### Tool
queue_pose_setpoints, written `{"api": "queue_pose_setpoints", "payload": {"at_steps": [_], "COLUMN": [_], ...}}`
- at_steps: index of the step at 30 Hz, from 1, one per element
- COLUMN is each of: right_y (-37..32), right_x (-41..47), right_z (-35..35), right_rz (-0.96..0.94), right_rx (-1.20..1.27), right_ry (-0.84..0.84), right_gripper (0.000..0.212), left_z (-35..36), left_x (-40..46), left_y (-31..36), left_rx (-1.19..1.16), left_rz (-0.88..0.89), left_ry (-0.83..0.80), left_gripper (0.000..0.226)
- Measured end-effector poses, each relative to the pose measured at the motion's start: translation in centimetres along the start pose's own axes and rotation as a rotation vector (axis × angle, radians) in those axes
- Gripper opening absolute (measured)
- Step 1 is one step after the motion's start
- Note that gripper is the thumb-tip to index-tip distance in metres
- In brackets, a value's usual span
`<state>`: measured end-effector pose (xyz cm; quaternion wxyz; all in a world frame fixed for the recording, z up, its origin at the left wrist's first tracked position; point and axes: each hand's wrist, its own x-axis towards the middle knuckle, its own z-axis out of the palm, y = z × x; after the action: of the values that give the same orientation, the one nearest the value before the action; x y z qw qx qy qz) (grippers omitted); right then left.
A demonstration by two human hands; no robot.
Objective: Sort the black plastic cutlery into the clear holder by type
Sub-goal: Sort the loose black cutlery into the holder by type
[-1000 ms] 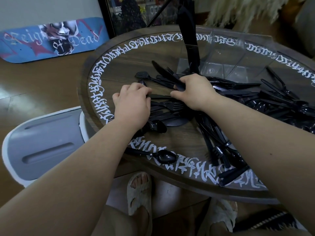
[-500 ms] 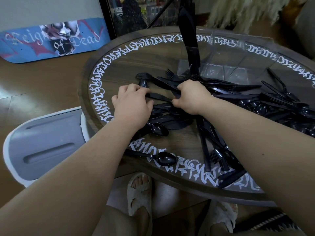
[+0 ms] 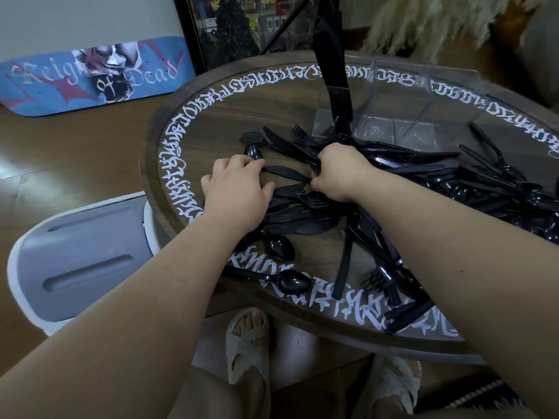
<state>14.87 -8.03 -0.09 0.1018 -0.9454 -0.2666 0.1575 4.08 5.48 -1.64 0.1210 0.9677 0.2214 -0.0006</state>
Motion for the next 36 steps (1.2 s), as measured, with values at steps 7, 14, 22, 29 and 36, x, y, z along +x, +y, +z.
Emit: {"api": "queue_pose_setpoints", "payload": {"at_steps": [7, 14, 22, 29, 36], "right_y": [0.1, 1.2, 1.3, 0.9, 0.7], "right_x": [-0.2, -2.2, -4.8, -7.6, -9.9], "right_z": [-0.6, -2.4, -4.0, -6.7, -8.0], "right_rz": [-0.005, -0.069, -0.120, -0.124, -0.048], "right_rx": [0.173, 0.378, 0.515, 0.761, 1.129], "right_ry": [-0.044, -0.001, 0.193, 0.273, 0.289], "right_gripper": [0.017, 0.010, 0.011, 0.014, 0.018], "left_z": [-0.2, -2.0, -4.4, -6.6, -6.8], "left_x": [0.3, 0.3, -1.4, -2.9, -4.5], "left_y": [0.4, 1.1, 3.7, 6.6, 8.1], "left_rx": [-0.071, -0.208, -0.730, -0.977, -0.801], "left_rz": [-0.006, 0.030, 0.190, 0.251, 0.285], "left_ry": [0.038, 0.154, 0.259, 0.283, -0.116], "left_gripper": [0.048, 0.021, 0.016, 0.016, 0.015]}}
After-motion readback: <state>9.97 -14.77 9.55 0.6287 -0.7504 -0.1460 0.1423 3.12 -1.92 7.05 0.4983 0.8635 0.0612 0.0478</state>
